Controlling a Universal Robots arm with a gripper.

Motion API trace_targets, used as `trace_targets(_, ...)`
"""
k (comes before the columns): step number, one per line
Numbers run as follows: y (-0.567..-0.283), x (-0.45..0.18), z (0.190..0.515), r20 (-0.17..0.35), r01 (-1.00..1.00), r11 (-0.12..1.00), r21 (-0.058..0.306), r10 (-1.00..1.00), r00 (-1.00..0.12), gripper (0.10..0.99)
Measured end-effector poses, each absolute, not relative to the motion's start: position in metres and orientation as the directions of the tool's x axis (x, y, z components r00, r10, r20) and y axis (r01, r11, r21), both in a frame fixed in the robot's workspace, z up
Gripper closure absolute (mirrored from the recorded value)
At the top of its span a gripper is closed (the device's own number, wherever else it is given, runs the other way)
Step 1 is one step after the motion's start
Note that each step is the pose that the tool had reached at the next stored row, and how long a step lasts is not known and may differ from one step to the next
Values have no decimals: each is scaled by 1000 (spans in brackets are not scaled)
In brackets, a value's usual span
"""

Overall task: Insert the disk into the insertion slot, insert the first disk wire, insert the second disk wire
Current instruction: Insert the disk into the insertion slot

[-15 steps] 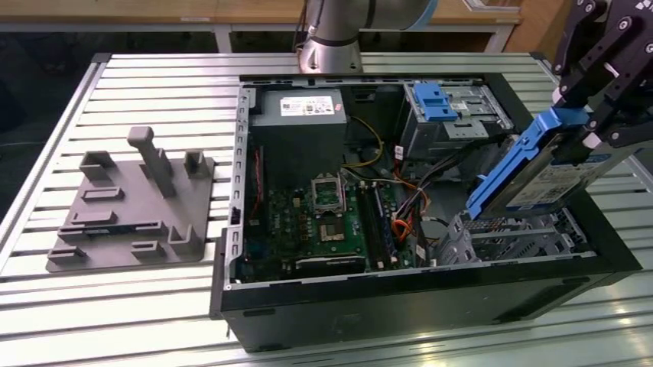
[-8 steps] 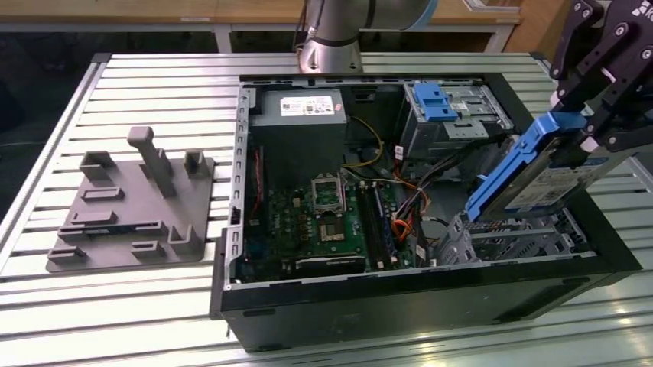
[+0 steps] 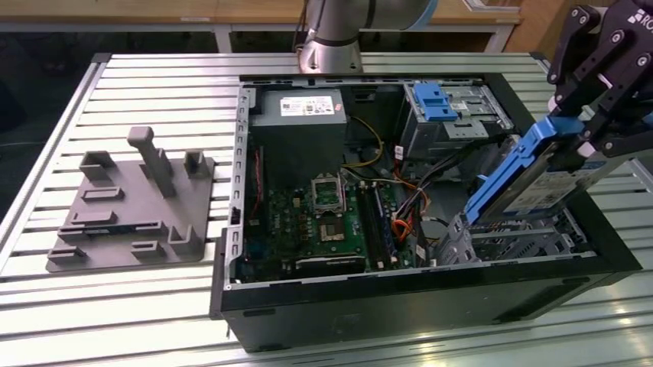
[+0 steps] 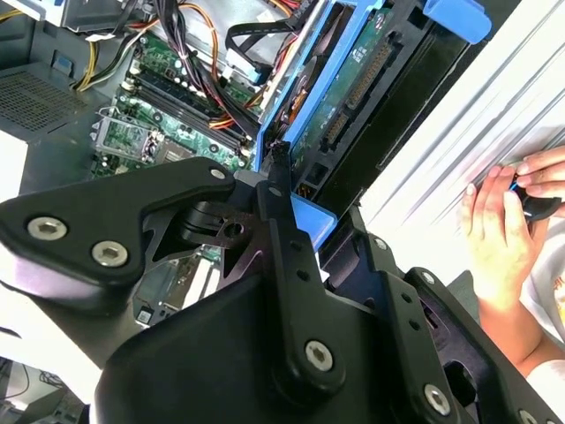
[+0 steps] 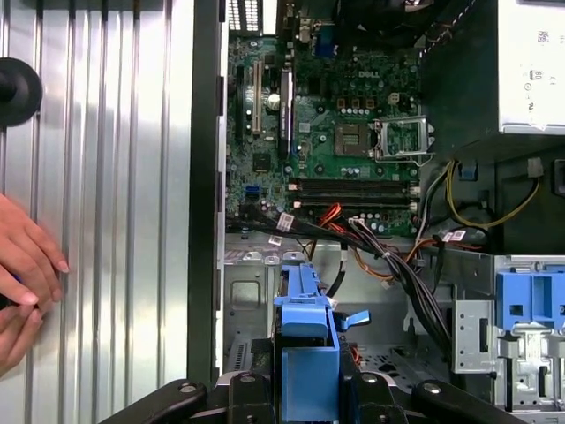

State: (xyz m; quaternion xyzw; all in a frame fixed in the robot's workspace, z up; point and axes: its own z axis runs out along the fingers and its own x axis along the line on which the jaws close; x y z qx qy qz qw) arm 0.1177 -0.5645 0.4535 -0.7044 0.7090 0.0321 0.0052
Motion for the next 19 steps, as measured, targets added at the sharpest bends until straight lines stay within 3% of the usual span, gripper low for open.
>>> trace_targets(19,-566,118,442,-52,-999,5,38,-999,-7,722)
